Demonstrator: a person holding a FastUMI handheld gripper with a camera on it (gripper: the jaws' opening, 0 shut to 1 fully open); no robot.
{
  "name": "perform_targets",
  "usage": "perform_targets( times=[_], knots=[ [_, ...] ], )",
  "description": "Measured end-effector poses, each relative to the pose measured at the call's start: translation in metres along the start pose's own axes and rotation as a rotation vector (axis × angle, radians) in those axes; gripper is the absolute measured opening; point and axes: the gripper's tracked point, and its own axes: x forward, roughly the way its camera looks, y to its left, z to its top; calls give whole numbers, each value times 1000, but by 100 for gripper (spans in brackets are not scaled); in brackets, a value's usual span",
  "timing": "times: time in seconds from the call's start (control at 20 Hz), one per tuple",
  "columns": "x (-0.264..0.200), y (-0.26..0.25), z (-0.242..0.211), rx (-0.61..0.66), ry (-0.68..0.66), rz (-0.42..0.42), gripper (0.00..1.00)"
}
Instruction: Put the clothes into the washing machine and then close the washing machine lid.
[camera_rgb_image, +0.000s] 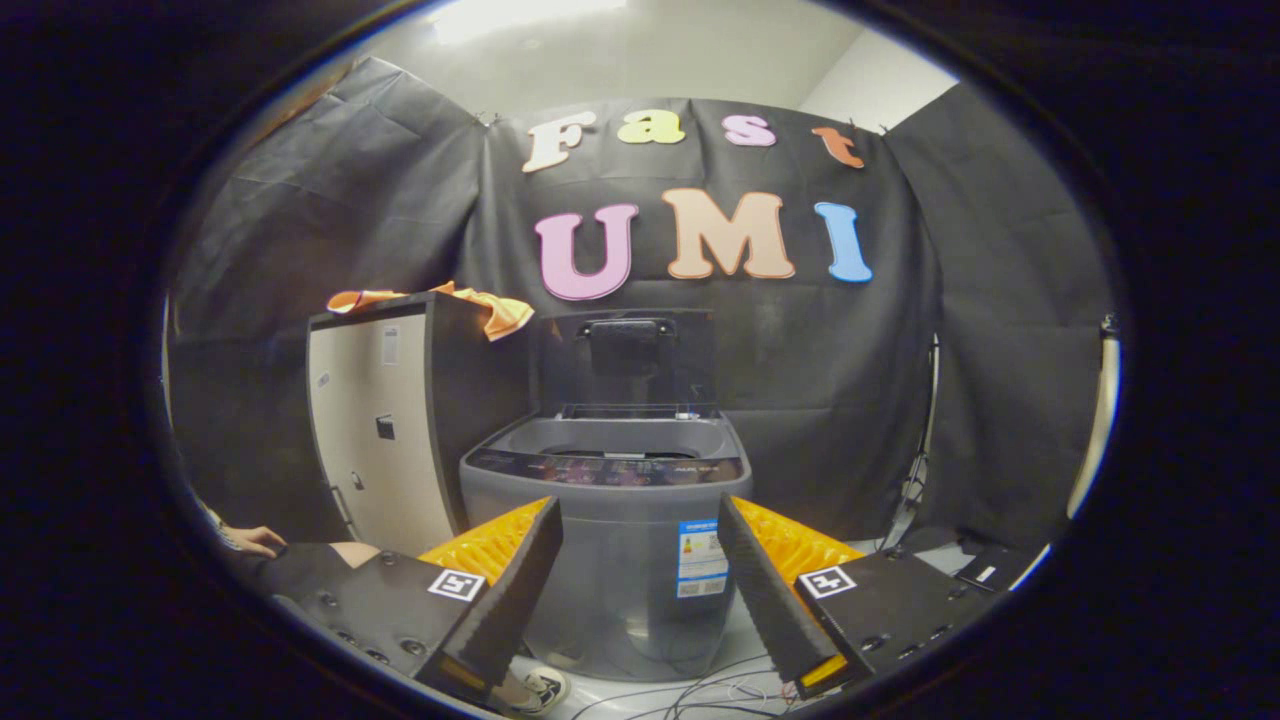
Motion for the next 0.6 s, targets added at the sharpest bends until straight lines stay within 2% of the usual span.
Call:
perform_targets(
  times=[0.2, 0.6],
  knots=[
    [32, 28, 37, 36, -76, 55, 97],
    [120, 123, 147, 17, -163, 278, 97]
  ],
)
